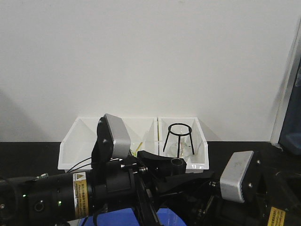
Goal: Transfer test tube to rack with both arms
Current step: 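Grasp the test tube with the right gripper and release the left gripper, then lower the test tube into a rack hole with the right gripper and open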
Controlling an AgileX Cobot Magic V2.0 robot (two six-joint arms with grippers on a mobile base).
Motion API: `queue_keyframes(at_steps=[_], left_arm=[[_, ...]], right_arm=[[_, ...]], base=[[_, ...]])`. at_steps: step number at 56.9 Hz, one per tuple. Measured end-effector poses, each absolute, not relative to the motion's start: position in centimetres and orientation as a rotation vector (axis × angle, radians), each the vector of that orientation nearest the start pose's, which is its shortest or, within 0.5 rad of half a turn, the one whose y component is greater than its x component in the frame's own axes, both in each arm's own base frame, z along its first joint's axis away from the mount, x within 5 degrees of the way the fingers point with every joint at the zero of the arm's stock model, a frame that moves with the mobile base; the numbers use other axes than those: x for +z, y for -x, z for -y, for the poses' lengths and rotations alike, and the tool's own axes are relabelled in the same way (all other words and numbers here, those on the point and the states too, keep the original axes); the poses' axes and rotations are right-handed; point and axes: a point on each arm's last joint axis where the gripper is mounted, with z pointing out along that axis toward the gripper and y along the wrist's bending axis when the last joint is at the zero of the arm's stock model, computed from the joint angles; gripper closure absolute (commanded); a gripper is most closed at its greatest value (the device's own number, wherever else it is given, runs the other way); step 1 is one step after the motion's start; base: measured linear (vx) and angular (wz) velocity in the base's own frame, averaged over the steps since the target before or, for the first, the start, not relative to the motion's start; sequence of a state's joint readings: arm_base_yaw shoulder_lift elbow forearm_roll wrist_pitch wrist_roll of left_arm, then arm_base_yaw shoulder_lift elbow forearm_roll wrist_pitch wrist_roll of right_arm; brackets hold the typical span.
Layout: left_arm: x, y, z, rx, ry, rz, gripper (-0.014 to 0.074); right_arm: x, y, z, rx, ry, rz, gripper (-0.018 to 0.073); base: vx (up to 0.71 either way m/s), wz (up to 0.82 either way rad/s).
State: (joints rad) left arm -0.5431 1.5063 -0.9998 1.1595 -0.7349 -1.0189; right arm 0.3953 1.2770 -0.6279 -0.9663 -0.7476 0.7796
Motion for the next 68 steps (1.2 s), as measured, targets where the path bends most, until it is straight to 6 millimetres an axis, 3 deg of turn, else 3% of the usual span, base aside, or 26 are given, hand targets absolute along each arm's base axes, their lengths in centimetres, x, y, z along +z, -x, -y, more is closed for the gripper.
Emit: queue_keyframes(at_steps=[11, 20, 32, 41, 49, 58, 64, 68], left_arm=[[32.0, -25.4, 21.9, -0.932, -0.954, -1.423, 0.0197], [32.0, -25.4, 21.8, -0.924, -0.953, -1.428, 0.0038], [33.4, -24.9, 21.1, -0.882, -0.934, -1.405, 0.0008], [36.7, -23.5, 19.0, -0.768, -0.87, -1.361, 0.0062], [39.2, -22.2, 16.9, -0.628, -0.787, -1.356, 0.0214], [40.0, -21.8, 15.5, -0.494, -0.738, -1.385, 0.0453], [40.0, -21.9, 15.2, -0.463, -0.721, -1.405, 0.0593], [39.9, -22.0, 15.2, -0.453, -0.716, -1.412, 0.0606]], right_arm=[[28.4, -21.5, -14.5, 0.759, 0.798, -1.49, 0.0571], [28.4, -21.5, -14.5, 0.76, 0.791, -1.493, 0.0571], [28.2, -21.9, -13.9, 0.718, 0.779, -1.512, 0.057], [28.0, -23.6, -11.0, 0.572, 0.702, -1.56, 0.057], [28.4, -24.8, -6.9, 0.427, 0.566, -1.592, 0.057], [28.4, -24.7, -2.6, 0.317, 0.432, -1.602, 0.0567], [26.9, -23.9, -1.7, 0.308, 0.407, -1.615, 0.0567], [26.0, -23.3, -1.6, 0.302, 0.403, -1.604, 0.0567]], base=[[0.0, 0.0], [0.0, 0.0], [0.0, 0.0], [0.0, 0.0], [0.0, 0.0], [0.0, 0.0], [0.0, 0.0], [0.0, 0.0]])
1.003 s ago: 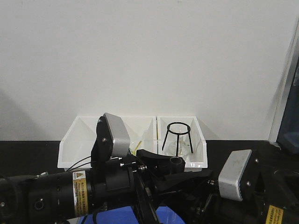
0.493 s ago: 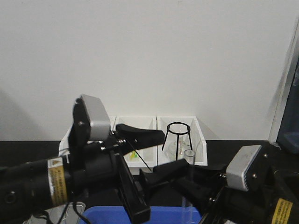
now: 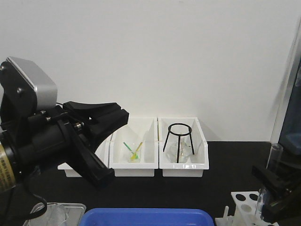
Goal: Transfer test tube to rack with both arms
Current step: 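Lower the test tube into a rack hole with the right gripper and open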
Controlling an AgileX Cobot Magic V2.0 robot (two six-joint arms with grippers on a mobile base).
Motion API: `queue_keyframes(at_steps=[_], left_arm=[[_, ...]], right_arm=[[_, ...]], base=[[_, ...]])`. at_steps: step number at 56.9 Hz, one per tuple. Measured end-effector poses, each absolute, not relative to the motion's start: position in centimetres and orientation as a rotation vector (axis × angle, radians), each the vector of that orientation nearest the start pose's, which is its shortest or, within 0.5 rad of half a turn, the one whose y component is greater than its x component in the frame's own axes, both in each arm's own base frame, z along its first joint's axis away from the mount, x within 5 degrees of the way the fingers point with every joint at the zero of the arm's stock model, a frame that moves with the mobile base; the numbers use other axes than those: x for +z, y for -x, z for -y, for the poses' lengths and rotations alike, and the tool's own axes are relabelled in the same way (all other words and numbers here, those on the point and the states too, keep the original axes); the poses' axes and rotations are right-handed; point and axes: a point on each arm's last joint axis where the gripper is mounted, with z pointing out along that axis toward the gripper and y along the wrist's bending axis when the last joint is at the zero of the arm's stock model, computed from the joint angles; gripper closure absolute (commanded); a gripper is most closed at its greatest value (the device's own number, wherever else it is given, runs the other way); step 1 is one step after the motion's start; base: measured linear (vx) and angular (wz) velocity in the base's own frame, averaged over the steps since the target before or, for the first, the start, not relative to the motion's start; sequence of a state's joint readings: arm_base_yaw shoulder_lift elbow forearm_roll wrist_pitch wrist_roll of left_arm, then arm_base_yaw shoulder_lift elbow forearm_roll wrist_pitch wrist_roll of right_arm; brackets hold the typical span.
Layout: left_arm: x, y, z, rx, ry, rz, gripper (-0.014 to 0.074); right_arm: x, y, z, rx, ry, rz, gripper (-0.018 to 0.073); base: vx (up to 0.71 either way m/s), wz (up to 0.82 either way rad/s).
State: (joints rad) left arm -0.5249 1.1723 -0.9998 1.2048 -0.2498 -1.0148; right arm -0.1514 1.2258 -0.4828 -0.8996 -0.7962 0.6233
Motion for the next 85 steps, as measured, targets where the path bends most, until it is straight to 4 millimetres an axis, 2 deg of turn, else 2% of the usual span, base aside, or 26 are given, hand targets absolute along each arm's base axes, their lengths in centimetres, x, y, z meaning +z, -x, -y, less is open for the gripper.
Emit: queue_keyframes(at_steps=[8, 26, 38, 54, 68, 85], left_arm=[[39.7, -22.1, 15.1, -0.441, -0.71, -1.427, 0.0605], [39.0, -22.2, 15.0, -0.428, -0.706, -1.454, 0.0605], [39.0, -22.2, 15.0, -0.428, -0.706, -1.454, 0.0603], [39.0, -22.2, 15.0, -0.428, -0.706, -1.454, 0.0603], [39.0, -22.2, 15.0, -0.428, -0.706, -1.454, 0.0603], [39.0, -22.2, 15.0, -0.428, -0.706, -1.454, 0.0603]], right_arm=[[25.3, -22.7, -1.4, 0.272, 0.365, -1.556, 0.0567], [23.4, -22.0, -1.4, 0.254, 0.371, -1.594, 0.0567], [22.5, -22.4, -1.7, 0.318, 0.36, -1.55, 0.0567], [22.2, -22.7, -1.4, 0.303, 0.333, -1.533, 0.0567], [21.5, -22.9, -1.3, 0.265, 0.355, -1.591, 0.0567], [18.7, -23.7, -1.4, 0.304, 0.39, -1.7, 0.0567]], base=[[0.0, 0.0], [0.0, 0.0], [0.0, 0.0], [0.0, 0.0], [0.0, 0.0], [0.0, 0.0]])
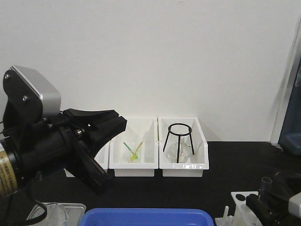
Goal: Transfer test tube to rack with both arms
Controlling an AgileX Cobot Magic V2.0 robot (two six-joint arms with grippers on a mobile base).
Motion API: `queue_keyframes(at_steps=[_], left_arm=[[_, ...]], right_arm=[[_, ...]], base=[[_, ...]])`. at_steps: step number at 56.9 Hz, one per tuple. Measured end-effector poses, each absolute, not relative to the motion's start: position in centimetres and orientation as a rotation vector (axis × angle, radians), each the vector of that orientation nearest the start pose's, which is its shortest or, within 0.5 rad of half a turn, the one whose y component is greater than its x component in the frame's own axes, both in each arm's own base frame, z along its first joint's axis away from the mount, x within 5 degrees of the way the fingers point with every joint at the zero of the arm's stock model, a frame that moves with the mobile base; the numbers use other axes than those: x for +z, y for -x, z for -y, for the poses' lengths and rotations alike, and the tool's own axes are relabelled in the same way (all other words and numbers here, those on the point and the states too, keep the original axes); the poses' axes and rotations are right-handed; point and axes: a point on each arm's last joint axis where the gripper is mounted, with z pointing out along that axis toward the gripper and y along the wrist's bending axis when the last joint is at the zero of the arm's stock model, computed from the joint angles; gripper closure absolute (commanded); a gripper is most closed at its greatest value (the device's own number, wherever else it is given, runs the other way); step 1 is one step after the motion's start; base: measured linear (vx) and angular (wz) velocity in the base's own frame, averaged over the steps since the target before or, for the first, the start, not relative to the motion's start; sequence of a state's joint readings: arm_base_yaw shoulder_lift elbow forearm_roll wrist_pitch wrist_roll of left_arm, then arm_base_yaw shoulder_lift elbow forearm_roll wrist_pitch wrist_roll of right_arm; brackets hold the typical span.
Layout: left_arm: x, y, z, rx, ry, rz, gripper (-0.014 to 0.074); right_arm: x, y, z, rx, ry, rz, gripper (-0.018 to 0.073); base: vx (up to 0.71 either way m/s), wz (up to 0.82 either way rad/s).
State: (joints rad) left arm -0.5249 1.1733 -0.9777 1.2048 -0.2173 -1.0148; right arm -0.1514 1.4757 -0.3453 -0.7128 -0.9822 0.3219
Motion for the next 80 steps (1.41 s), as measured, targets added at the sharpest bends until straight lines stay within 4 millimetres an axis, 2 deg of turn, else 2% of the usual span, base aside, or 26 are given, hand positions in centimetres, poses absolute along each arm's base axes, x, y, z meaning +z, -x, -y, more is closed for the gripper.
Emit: queue_keyframes(at_steps=[6, 18, 24, 36, 41, 57, 64, 71, 77, 80], left_arm=[[39.0, -22.2, 15.0, -0.428, -0.706, -1.454, 0.0603], [39.0, -22.2, 15.0, -0.428, -0.706, -1.454, 0.0603], [39.0, -22.2, 15.0, -0.428, -0.706, -1.454, 0.0603], [39.0, -22.2, 15.0, -0.428, -0.706, -1.454, 0.0603], [39.0, -22.2, 15.0, -0.428, -0.706, -1.454, 0.0603], [39.0, -22.2, 15.0, -0.428, -0.706, -1.454, 0.0603], [39.0, -22.2, 15.0, -0.428, -0.706, -1.454, 0.0603], [39.0, -22.2, 15.0, -0.435, -0.698, -1.459, 0.0603], [39.0, -22.3, 14.8, -0.468, -0.633, -1.5, 0.0603], [39.0, -22.4, 14.5, -0.466, -0.591, -1.527, 0.0603]], right_arm=[[17.5, -23.9, -1.4, 0.319, 0.39, -1.746, 0.0565], [17.4, -24.0, -1.4, 0.321, 0.39, -1.753, 0.0512], [17.4, -24.0, -1.4, 0.322, 0.391, -1.753, 0.0441], [17.3, -23.9, -1.4, 0.324, 0.402, -1.753, 0.0244], [17.3, -23.9, -1.5, 0.324, 0.405, -1.754, 0.0193], [17.7, -23.9, -1.6, 0.337, 0.408, -1.717, 0.0176], [19.5, -23.5, -1.8, 0.327, 0.43, -1.63, 0.0177], [22.7, -22.2, -2.1, 0.321, 0.433, -1.489, 0.0211], [26.2, -20.1, -2.3, 0.324, 0.404, -1.374, 0.0301], [27.7, -18.8, -2.4, 0.317, 0.379, -1.348, 0.0378]], base=[[0.0, 0.0], [0.0, 0.0], [0.0, 0.0], [0.0, 0.0], [0.0, 0.0], [0.0, 0.0], [0.0, 0.0], [0.0, 0.0], [0.0, 0.0], [0.0, 0.0]])
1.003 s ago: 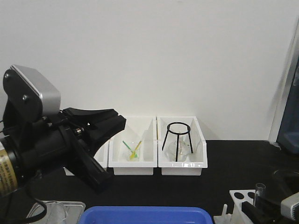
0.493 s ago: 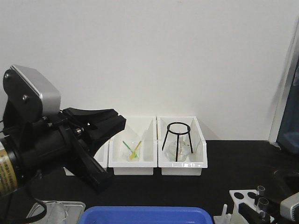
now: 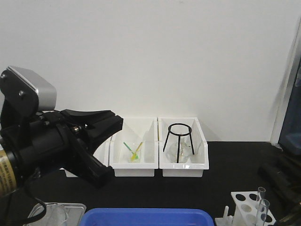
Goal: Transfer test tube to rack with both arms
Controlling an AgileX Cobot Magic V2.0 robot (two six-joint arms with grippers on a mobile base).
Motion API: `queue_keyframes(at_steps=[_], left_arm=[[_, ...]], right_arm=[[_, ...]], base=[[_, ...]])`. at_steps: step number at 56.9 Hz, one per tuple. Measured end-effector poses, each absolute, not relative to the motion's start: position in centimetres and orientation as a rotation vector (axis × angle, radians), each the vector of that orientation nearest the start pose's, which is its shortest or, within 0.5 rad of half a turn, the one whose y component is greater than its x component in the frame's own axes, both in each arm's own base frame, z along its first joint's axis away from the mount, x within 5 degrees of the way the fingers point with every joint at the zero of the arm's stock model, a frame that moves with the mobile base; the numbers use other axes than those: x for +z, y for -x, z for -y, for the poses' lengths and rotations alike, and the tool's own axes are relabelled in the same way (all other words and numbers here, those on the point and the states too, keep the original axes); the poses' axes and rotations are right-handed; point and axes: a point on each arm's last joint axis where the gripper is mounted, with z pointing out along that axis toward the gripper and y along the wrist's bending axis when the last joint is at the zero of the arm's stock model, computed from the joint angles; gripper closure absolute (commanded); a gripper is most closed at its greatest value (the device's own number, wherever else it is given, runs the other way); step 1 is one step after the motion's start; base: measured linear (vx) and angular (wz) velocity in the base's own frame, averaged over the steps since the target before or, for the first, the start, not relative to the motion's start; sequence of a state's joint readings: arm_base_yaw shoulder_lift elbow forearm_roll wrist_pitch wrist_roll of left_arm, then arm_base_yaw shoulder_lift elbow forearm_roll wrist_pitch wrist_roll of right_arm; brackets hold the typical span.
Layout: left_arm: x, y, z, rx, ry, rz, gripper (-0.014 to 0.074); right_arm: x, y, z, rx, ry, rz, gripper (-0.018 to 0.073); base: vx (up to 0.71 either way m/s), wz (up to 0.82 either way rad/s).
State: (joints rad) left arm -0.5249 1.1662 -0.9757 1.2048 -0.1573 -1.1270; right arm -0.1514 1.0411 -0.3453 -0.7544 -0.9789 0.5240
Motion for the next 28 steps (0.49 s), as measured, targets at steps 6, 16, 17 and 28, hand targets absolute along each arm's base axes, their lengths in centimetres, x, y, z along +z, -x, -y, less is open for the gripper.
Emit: queue_keyframes(at_steps=[6, 16, 17, 28], left_arm=[[38.4, -22.1, 13.6, -0.415, -0.543, -1.574, 0.0603], [34.4, -20.3, 11.6, -0.314, -0.511, -1.704, 0.0603], [34.0, -20.1, 11.4, -0.309, -0.512, -1.714, 0.0603], [29.0, -16.7, 10.0, -0.373, -0.53, -1.81, 0.0603]], right_arm=[[29.4, -16.1, -2.2, 0.263, 0.315, -1.381, 0.0529], [30.7, -10.9, -1.6, 0.105, 0.215, -1.442, 0.0571], [30.7, -10.6, -1.5, 0.108, 0.196, -1.447, 0.0571], [30.3, -8.0, -2.6, 0.098, 0.329, -1.475, 0.057]], base=[[0.0, 0.0], [0.0, 0.0], [0.0, 0.0], [0.0, 0.0]])
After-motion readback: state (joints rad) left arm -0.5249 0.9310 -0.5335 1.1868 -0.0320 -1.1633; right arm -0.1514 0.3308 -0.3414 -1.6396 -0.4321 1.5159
